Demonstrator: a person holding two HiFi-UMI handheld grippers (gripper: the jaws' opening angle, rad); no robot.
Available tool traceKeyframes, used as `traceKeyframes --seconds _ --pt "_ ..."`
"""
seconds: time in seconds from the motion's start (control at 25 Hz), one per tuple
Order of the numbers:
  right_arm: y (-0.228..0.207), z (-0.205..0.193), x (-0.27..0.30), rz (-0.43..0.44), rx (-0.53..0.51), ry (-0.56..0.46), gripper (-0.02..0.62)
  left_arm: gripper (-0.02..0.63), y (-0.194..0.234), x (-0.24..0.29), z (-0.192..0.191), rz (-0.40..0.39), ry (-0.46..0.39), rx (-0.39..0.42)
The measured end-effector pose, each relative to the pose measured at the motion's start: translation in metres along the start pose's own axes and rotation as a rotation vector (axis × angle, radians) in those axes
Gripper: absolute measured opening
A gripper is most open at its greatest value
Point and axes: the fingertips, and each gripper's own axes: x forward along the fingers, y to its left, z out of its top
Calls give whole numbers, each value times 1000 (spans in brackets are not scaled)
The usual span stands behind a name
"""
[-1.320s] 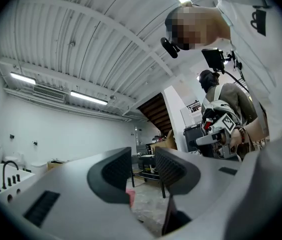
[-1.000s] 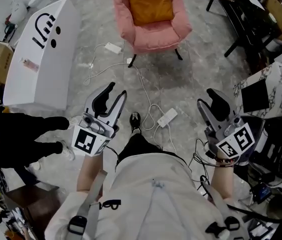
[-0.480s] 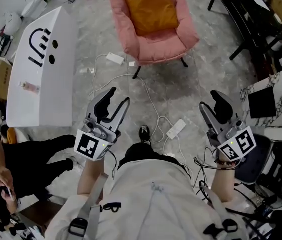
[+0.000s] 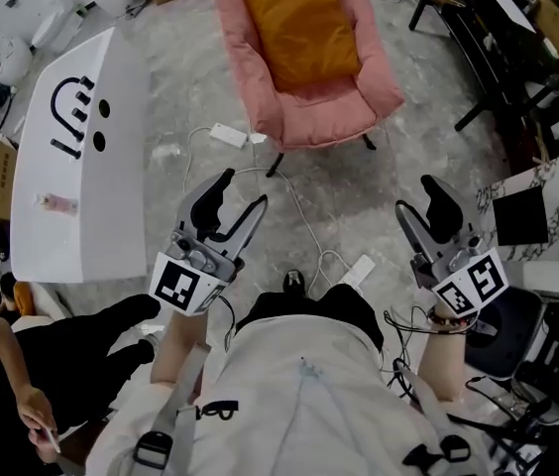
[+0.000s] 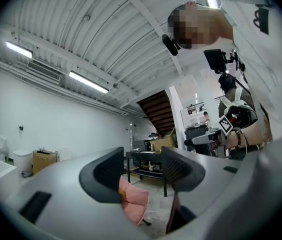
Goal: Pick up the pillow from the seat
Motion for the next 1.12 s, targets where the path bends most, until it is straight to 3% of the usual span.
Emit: traceKeyframes --seconds 0.24,0.48,1.12 --pt "-2 6 23 -17 -22 8 255 256 20 10 -8 -49 4 -20" --pt "-37 8 35 -48 -16 -6 275 292 33 34 -21 -64 15 -28" --pt "-177 10 133 36 19 17 282 355 106 157 -59 25 78 -43"
